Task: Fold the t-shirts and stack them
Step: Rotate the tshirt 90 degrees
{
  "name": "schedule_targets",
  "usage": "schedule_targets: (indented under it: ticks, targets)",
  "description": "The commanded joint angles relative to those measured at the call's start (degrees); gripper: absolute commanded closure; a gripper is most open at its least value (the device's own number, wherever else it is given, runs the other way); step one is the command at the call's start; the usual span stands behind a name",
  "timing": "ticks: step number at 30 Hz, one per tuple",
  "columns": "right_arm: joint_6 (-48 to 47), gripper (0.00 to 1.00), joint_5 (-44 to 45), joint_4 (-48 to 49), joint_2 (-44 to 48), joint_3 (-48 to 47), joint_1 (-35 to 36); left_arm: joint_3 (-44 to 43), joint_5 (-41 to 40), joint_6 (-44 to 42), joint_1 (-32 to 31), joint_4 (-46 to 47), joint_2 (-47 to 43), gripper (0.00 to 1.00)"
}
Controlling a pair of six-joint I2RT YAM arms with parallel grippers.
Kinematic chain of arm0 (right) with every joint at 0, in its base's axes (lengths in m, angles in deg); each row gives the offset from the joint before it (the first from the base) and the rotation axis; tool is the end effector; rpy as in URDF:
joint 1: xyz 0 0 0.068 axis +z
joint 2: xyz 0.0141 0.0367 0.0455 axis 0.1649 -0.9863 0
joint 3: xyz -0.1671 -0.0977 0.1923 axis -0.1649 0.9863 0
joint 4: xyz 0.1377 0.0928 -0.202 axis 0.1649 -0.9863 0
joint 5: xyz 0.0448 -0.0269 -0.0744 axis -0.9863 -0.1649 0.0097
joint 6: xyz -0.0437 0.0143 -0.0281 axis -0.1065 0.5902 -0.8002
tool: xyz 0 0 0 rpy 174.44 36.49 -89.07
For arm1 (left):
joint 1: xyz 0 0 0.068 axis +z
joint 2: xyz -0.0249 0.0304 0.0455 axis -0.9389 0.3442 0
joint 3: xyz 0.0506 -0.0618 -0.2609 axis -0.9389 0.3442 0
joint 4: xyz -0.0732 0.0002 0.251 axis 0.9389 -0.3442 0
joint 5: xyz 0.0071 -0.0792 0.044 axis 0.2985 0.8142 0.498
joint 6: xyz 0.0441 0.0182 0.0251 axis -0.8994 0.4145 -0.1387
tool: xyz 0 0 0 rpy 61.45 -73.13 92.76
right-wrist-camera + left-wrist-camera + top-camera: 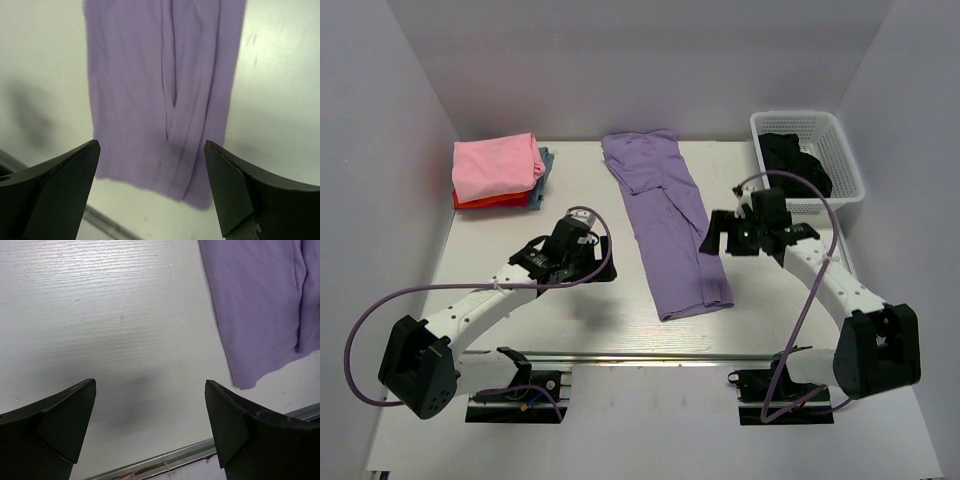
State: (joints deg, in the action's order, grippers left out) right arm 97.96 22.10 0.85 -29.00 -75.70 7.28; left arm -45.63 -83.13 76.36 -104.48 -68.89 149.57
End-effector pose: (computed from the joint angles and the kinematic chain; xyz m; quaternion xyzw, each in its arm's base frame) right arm 0.2702 0.0908 0.2669 -0.0692 0.9083 0.2199 0.3491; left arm 0.1970 -0.1343 0.2354 0.0196 0.9479 -0.1569 0.2767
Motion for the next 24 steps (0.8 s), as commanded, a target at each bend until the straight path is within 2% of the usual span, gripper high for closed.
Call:
schedule_targets:
  ticks: [1,4,9,16,20,22,23,24]
  targets:
    - [4.2,0.10,-5.5,-0.3,4.6,9.0,-0.1,0.9,1.8,-2.0,0.1,3.5,-1.5,0.00]
    - [5.4,0.10,-8.9,1.5,7.9,14.4,-0.1,0.9,2.9,-2.5,0.1,3.5,-0.3,0.00]
    - [6.2,0.11,-12.9,6.2,5.9,19.2,0.0,2.0,4.0,-2.5,0.1,3.5,-0.3,0.00]
    - [6.3,0.14,-8.0,7.3,0.5,19.7,-0.1,3.1,2.9,-1.1,0.1,3.5,-0.8,0.00]
    - [5.6,0.21,-5.4,6.4,-1.5,19.1,-0.2,3.1,2.9,-0.6,0.1,3.0,-0.8,0.00]
    - [5.4,0.28,-5.3,7.1,-2.0,19.1,0.1,3.1,2.9,-0.6,0.1,3.0,-0.8,0.00]
    - [5.3,0.35,-5.6,7.1,-2.6,19.0,0.0,3.1,2.9,-0.6,0.1,2.5,-0.8,0.00]
    - [5.3,0.56,-7.2,7.4,-2.7,19.0,0.0,3.1,2.9,-0.6,0.1,2.5,-0.8,0.00]
